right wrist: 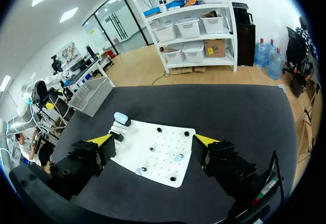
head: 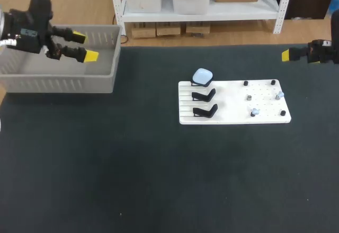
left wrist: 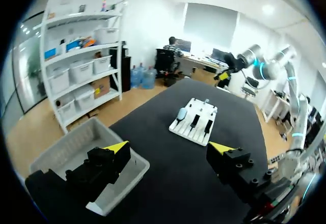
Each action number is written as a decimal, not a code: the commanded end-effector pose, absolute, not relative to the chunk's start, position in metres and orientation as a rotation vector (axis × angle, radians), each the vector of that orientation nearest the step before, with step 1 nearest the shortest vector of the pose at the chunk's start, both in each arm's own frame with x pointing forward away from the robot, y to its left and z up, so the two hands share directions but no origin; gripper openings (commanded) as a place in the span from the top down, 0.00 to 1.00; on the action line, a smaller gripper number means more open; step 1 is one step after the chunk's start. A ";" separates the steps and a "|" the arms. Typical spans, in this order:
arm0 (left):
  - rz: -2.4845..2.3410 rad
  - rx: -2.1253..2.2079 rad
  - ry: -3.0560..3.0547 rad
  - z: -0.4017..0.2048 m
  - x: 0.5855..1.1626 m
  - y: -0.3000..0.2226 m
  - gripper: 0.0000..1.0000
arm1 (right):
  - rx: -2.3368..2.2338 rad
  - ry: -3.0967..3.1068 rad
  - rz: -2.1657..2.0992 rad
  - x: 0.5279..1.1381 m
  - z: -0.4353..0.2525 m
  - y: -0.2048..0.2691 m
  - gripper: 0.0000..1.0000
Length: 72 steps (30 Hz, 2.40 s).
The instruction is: Pick up each earbud case from the left stands, insert the matching earbuds, close the lid, and place the case in the box.
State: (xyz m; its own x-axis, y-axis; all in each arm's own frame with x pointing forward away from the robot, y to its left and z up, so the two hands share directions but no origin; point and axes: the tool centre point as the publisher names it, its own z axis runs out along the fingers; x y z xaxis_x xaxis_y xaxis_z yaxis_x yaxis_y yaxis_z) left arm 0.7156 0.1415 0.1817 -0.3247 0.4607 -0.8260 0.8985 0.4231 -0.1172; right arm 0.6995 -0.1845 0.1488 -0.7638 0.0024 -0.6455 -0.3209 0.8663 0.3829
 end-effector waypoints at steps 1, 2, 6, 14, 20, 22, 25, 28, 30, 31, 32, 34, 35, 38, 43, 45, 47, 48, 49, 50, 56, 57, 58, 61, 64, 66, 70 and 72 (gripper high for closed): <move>-0.823 1.449 1.829 0.179 0.732 0.123 0.00 | -0.229 2.371 0.634 0.699 0.149 -0.185 0.00; -0.813 1.478 1.818 0.179 0.733 0.119 0.00 | -0.229 2.371 0.634 0.699 0.149 -0.185 0.00; -0.747 1.588 1.779 0.178 0.739 0.106 0.00 | -0.229 2.371 0.634 0.699 0.149 -0.185 0.00; -0.742 1.642 1.728 0.177 0.752 0.092 0.00 | -0.229 2.371 0.634 0.699 0.149 -0.185 0.00; -0.742 1.642 1.728 0.177 0.752 0.092 0.00 | -0.229 2.371 0.634 0.699 0.149 -0.185 0.00; -0.742 1.642 1.728 0.177 0.752 0.092 0.00 | -0.229 2.371 0.634 0.699 0.149 -0.185 0.00; -0.742 1.642 1.728 0.177 0.752 0.092 0.00 | -0.229 2.371 0.634 0.699 0.149 -0.185 0.00; -0.742 1.642 1.728 0.177 0.752 0.092 0.00 | -0.229 2.371 0.634 0.699 0.149 -0.185 0.00; -0.742 1.642 1.728 0.177 0.752 0.092 0.00 | -0.229 2.371 0.634 0.699 0.149 -0.185 0.00; -0.742 1.642 1.728 0.177 0.752 0.092 0.00 | -0.229 2.371 0.634 0.699 0.149 -0.185 0.00; -0.742 1.642 1.728 0.177 0.752 0.092 0.00 | -0.229 2.371 0.634 0.699 0.149 -0.185 0.00; -0.742 1.642 1.728 0.177 0.752 0.092 0.00 | -0.229 2.371 0.634 0.699 0.149 -0.185 0.00; -0.742 1.642 1.728 0.177 0.752 0.092 0.00 | -0.229 2.371 0.634 0.699 0.149 -0.185 0.00; -0.732 1.608 1.719 0.172 0.752 0.093 0.00 | -0.229 2.371 0.634 0.699 0.149 -0.185 0.00; -0.772 1.600 1.678 0.161 0.756 0.084 0.00 | -0.229 2.371 0.634 0.699 0.149 -0.185 0.00; -0.788 1.605 1.660 0.158 0.758 0.078 0.00 | -0.229 2.371 0.634 0.699 0.149 -0.185 0.00; -0.817 1.603 1.620 0.155 0.760 0.071 0.00 | -0.229 2.371 0.634 0.699 0.149 -0.185 0.00; -0.823 1.606 1.613 0.153 0.761 0.068 0.00 | -0.229 2.371 0.634 0.699 0.149 -0.185 0.00; -0.834 1.609 1.602 0.151 0.762 0.065 0.00 | -0.229 2.371 0.634 0.699 0.149 -0.185 0.00; -0.846 1.607 1.595 0.149 0.763 0.061 0.00 | -0.229 2.371 0.634 0.699 0.149 -0.185 0.00; -0.908 1.596 1.578 0.141 0.764 0.044 0.00 | -0.229 2.371 0.634 0.699 0.149 -0.185 0.00; -0.920 1.595 1.571 0.140 0.764 0.042 0.00 | -0.229 2.371 0.634 0.699 0.149 -0.185 0.00; -0.928 1.593 1.568 0.139 0.763 0.039 0.00 | -0.229 2.371 0.634 0.699 0.149 -0.185 0.00; -0.951 1.587 1.557 0.134 0.762 0.032 0.00 | -0.229 2.371 0.634 0.699 0.149 -0.185 0.00; -0.962 1.587 1.536 0.130 0.760 0.024 0.00 | -0.229 2.371 0.634 0.699 0.149 -0.185 0.00; -0.968 1.589 1.538 0.126 0.759 0.020 0.00 | -0.229 2.371 0.634 0.699 0.149 -0.185 0.00; -0.978 1.599 1.554 0.120 0.757 0.012 0.00 | -0.229 2.371 0.634 0.699 0.149 -0.185 0.00; -0.977 1.609 1.564 0.116 0.756 0.008 0.00 | -0.229 2.371 0.634 0.699 0.149 -0.185 0.00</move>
State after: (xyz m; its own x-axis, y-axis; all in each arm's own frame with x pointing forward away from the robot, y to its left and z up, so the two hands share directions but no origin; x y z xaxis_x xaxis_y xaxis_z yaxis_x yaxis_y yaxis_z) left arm 0.7521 0.0145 0.1188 -0.0032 0.4785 -0.8781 0.9988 -0.0422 -0.0266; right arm 0.6996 -0.1844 0.1488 -0.7638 0.0024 -0.6454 -0.3208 0.8663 0.3829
